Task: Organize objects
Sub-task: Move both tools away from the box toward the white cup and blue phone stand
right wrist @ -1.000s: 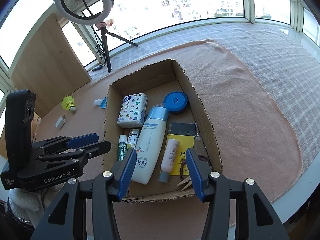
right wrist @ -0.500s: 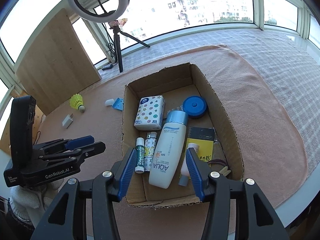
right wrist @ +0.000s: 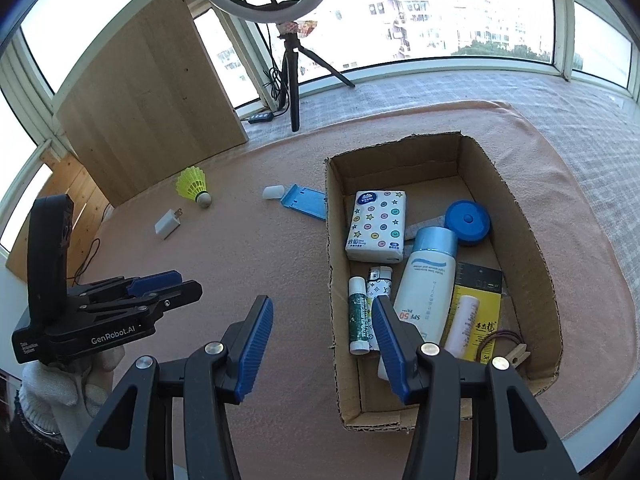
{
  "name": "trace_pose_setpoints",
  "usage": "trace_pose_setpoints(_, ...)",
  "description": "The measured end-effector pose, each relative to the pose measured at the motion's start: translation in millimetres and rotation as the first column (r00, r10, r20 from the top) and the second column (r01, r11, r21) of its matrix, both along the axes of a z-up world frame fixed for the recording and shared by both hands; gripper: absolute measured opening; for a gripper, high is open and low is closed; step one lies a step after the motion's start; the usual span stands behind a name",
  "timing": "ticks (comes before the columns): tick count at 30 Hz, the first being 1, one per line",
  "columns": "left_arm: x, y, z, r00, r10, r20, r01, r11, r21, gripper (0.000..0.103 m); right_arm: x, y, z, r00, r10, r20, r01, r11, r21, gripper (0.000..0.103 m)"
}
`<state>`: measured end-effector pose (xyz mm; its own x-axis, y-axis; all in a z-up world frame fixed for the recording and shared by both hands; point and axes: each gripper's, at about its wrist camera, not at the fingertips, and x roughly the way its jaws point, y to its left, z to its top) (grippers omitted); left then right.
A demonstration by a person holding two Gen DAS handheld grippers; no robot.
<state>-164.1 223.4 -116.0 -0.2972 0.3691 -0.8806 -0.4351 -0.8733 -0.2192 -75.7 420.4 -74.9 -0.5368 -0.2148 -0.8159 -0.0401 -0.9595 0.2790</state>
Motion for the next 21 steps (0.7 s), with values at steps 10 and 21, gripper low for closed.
trace_pose_setpoints(10, -9, -78, -4, 0.994, 0.112, -0.008, -0.112, 0.994, -0.022, 0.044, -11, -42, -4, 0.999, 0.044, -0.030, -0.045, 0.998, -0.032, 0.048)
trace_pose_setpoints(21, -34, -146, 5, 0.977, 0.206, -0.057, -0.209, 0.977, -0.049, 0.044, -45, -62, -2, 0.995, 0.097, -0.023, -0.097, 0.995, 0.013, 0.048)
